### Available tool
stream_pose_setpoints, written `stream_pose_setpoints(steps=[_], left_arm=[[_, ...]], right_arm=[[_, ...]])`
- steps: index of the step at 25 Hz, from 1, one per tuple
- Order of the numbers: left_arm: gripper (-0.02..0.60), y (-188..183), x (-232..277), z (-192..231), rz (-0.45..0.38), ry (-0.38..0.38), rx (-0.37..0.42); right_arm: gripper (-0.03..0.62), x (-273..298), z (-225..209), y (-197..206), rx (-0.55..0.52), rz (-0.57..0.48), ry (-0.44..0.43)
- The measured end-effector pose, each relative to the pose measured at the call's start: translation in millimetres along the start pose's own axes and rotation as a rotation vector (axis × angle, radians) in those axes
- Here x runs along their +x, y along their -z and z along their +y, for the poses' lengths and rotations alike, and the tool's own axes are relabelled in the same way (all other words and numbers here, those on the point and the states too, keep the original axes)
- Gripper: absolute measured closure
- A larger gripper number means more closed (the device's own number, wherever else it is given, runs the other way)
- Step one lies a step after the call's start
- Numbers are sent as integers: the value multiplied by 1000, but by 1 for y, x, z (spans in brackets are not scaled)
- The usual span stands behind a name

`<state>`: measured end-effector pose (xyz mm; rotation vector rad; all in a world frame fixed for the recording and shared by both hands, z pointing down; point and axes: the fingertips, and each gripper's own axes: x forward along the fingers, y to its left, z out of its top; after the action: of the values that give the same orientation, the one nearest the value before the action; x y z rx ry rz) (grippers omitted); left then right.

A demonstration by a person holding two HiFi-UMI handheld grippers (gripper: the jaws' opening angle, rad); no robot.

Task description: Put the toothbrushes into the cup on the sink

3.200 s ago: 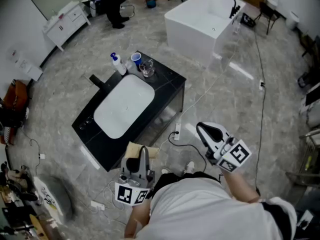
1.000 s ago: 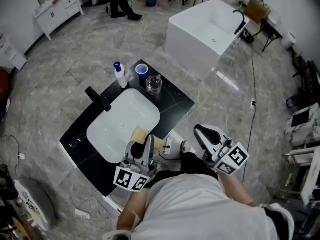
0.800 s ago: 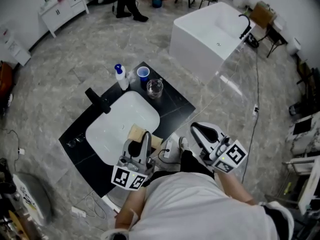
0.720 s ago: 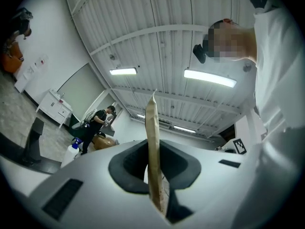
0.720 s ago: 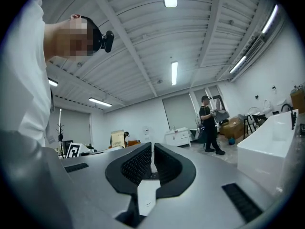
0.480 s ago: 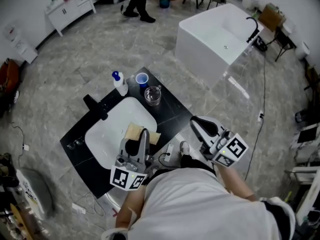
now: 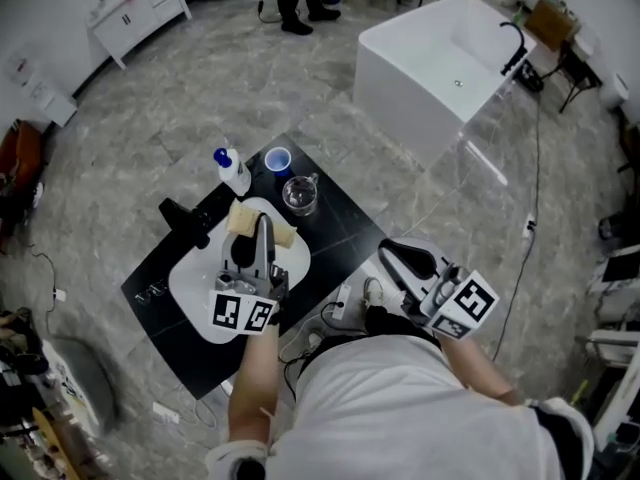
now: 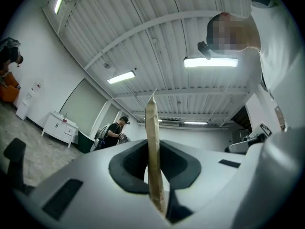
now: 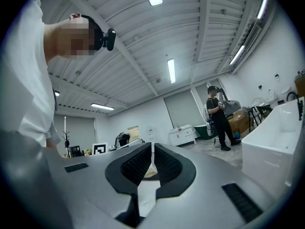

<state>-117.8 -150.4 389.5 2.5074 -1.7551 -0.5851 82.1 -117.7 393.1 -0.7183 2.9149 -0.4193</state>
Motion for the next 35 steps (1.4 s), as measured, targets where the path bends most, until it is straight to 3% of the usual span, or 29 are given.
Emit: stream_pose_setpoints(steps=[10,16,35], left_arm=[[543,87,55,68,58,-49,-39],[543,128,73,103,67,-68,-80],[543,191,84,116,175,-41,-155]], right_arm=[[548,-25,-9,33,46,120,58],[548,-33,-21,36,55,140,76],[548,-26,-35,31,44,161,65]])
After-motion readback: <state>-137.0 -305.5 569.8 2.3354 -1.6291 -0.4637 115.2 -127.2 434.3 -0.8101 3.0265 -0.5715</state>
